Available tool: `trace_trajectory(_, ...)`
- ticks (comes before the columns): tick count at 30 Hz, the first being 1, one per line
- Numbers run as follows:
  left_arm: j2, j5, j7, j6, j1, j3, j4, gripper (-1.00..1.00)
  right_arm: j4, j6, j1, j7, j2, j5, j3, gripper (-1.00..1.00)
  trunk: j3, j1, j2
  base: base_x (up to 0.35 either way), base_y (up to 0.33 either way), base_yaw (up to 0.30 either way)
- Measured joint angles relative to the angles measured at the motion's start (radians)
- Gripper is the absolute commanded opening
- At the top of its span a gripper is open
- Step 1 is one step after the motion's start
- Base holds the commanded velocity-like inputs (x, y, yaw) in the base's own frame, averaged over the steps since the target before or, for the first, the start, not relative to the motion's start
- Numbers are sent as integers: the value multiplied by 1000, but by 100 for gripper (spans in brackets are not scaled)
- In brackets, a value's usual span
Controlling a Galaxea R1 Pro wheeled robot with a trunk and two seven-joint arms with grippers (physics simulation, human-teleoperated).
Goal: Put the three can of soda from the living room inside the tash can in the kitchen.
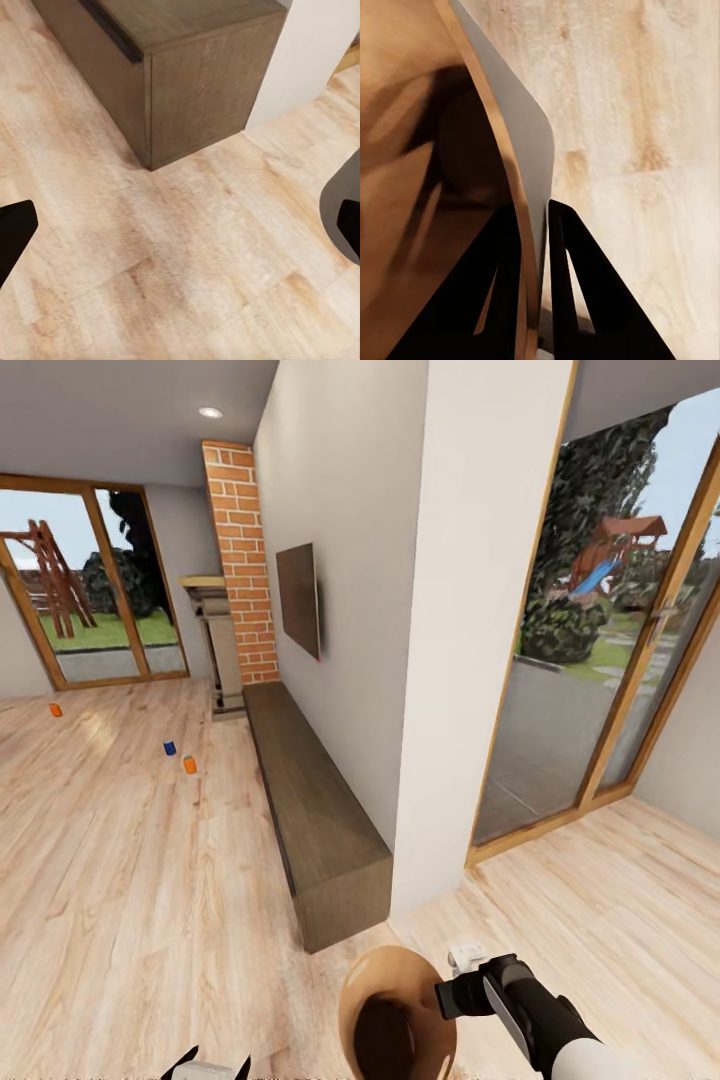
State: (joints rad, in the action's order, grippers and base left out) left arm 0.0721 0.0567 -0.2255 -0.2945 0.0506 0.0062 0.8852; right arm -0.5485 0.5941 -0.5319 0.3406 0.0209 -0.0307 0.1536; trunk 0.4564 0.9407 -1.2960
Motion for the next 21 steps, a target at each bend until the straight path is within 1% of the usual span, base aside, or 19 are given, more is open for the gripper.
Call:
trace_trajectory(13, 0, -2, 2, 0, 1, -4, 0, 100, 0, -1, 0, -8, -4, -3, 2, -100, 18, 0, 0, 0, 0, 2)
trace_trajectory(17, 0, -2, 2, 0, 0, -5, 0, 100, 1, -2, 0, -14, -7, -10, 4, -100, 19, 0, 0, 0, 0, 111)
trace_trajectory(21, 0, -2, 2, 0, 0, -6, 0, 100, 1, -2, 0, -16, -7, -10, 4, -100, 19, 0, 0, 0, 0, 202)
